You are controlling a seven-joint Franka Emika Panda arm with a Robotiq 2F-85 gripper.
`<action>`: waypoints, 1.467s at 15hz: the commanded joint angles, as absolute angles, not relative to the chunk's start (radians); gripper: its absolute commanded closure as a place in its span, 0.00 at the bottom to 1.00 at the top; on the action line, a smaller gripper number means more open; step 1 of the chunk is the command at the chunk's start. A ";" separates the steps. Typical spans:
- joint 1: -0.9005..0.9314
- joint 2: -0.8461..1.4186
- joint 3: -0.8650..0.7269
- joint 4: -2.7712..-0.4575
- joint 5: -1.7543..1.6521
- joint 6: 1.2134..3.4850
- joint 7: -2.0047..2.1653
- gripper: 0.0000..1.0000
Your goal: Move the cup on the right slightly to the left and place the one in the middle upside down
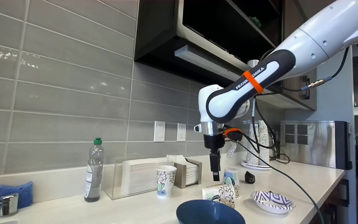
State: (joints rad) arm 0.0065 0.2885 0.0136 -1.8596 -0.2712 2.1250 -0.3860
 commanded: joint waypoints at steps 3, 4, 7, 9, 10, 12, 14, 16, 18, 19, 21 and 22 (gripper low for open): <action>-0.035 0.331 0.053 -1.857 -0.174 2.189 -0.547 0.00; -0.040 0.334 0.059 -1.855 -0.159 2.190 -0.571 0.00; -0.055 0.352 0.077 -1.845 -0.106 2.189 -0.651 0.00; -0.065 0.364 0.083 -1.836 -0.068 2.187 -0.701 0.00; -0.066 0.368 0.085 -1.831 -0.057 2.185 -0.724 0.00; -0.067 0.372 0.088 -1.829 -0.045 2.189 -0.761 0.00; -0.068 0.384 0.084 -1.822 -0.045 2.193 -0.784 0.00; -0.069 0.394 0.084 -1.816 -0.045 2.198 -0.803 0.00; -0.070 0.404 0.083 -1.806 -0.046 2.203 -0.820 0.00; -0.071 0.410 0.084 -1.799 -0.046 2.204 -0.829 0.00; -0.071 0.424 0.082 -1.786 -0.050 2.213 -0.840 0.00; -0.071 0.431 0.081 -1.779 -0.053 2.216 -0.844 0.00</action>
